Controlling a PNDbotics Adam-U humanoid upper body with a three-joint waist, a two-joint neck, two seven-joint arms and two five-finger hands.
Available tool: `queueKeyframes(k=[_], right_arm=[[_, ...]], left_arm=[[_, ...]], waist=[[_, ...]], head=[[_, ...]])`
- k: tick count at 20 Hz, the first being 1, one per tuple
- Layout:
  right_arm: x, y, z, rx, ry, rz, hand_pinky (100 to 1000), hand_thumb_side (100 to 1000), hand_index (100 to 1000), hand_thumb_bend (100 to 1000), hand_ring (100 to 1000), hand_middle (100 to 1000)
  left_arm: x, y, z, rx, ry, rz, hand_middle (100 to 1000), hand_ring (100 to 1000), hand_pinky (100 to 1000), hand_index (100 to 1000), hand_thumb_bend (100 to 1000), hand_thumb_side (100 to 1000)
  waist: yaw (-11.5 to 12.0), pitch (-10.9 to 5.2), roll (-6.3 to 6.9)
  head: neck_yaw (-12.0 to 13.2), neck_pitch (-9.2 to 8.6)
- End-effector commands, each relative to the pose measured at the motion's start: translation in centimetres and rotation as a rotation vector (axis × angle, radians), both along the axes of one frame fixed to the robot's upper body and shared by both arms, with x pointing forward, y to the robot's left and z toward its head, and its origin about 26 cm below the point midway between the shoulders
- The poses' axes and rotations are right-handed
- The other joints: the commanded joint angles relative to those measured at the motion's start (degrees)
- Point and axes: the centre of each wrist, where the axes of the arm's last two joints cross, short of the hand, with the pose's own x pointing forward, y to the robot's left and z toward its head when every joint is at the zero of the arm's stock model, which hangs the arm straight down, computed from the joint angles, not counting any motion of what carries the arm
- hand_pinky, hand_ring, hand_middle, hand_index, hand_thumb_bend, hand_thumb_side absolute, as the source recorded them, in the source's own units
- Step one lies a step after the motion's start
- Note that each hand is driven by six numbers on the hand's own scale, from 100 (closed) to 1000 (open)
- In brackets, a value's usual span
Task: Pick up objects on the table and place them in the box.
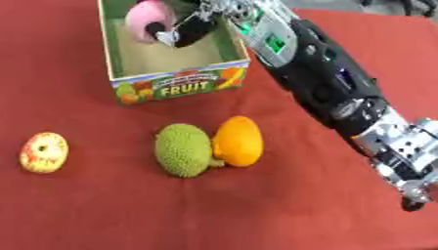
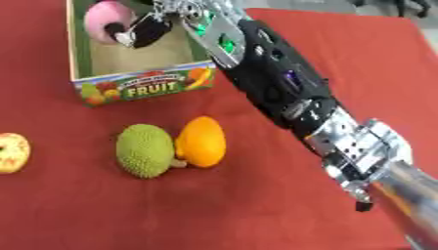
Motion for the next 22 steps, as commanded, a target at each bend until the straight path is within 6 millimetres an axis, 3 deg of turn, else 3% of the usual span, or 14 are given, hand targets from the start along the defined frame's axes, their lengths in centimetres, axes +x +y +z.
queueKeyframes(k=[1, 4, 8, 19, 22], right_arm=[[-0.2, -0.3, 1.7, -0.047, -0.047, -0.028, 884, 129, 917, 100, 927, 767], [-0.3, -0.4, 2.1, -0.097, -0.072, -0.069, 919, 274, 945, 100, 950, 801], [-0.4, -0.4, 2.3, -0.126, -0.100, -0.100, 925, 339, 949, 100, 954, 807], [-0.8, -0.9, 2.7, -0.088, -0.113, -0.100, 924, 272, 942, 100, 952, 802], [-1.7, -1.7, 3.3, -0.055, -0.131, -0.085, 918, 194, 937, 100, 947, 793]], left_arm=[[-0.2, 0.1, 0.8, 0.023, -0.020, -0.007, 790, 847, 779, 864, 169, 771], [-0.3, 0.0, 0.7, 0.024, -0.014, -0.008, 790, 847, 779, 864, 169, 773], [-0.3, 0.0, 0.6, 0.022, -0.008, -0.009, 790, 848, 779, 864, 168, 774], [-0.3, 0.0, 0.3, 0.023, 0.007, -0.008, 791, 849, 778, 865, 168, 777], [-0.3, 0.1, 0.2, 0.023, 0.009, -0.006, 791, 849, 778, 865, 168, 777]], waist=[[0.0, -1.40, -0.38], [0.0, -1.47, -0.33], [-0.1, -1.54, -0.32], [-0.4, -1.91, -0.23], [-0.5, -2.01, -0.22]], head=[[0.0, -0.40], [0.1, -0.39], [0.1, -0.30], [0.3, -0.15], [0.4, -0.02]])
